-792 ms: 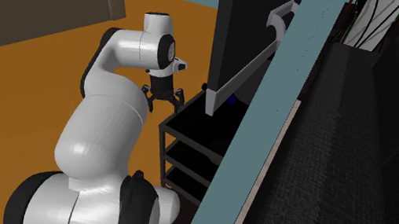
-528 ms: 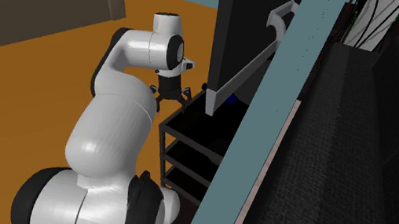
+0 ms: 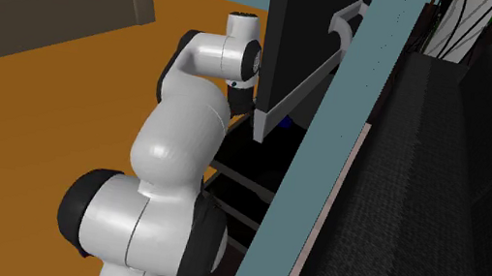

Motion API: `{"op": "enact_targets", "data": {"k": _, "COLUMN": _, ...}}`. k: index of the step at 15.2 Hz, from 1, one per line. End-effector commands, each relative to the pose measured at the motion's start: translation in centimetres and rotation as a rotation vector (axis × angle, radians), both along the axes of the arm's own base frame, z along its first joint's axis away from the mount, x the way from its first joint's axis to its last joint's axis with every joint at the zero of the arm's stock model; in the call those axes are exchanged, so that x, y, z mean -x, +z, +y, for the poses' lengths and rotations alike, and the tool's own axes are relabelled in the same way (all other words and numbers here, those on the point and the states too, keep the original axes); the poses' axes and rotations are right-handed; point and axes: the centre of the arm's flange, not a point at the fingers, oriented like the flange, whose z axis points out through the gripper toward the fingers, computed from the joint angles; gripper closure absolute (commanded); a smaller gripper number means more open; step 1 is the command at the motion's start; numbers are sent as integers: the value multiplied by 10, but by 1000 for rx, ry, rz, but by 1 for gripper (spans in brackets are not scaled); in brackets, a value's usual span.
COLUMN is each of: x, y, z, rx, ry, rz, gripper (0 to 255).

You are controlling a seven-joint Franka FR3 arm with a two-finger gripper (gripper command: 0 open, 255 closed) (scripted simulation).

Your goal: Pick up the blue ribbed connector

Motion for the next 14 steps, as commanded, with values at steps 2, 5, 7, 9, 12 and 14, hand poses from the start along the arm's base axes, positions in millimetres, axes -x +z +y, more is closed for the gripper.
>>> {"op": "enact_targets", "data": {"k": 2, "x": -19, "y": -3, "z": -45, "rx": -20, "ry": 127, "rz": -7, "gripper": 0}}
{"op": "enact_targets", "data": {"k": 5, "x": -47, "y": -2, "z": -72, "rx": -29, "ry": 275, "rz": -17, "gripper": 0}}
{"op": "enact_targets", "data": {"k": 7, "x": -68, "y": -1, "z": -87, "rx": -36, "ry": 373, "rz": -24, "gripper": 0}}
{"op": "enact_targets", "data": {"k": 9, "x": -91, "y": 0, "z": -101, "rx": -42, "ry": 471, "rz": -30, "gripper": 0}}
{"op": "enact_targets", "data": {"k": 12, "x": -126, "y": 1, "z": -117, "rx": -50, "ry": 619, "rz": -40, "gripper": 0}}
{"op": "enact_targets", "data": {"k": 14, "x": -137, "y": -3, "z": -120, "rx": -53, "ry": 662, "rz": -43, "gripper": 0}}
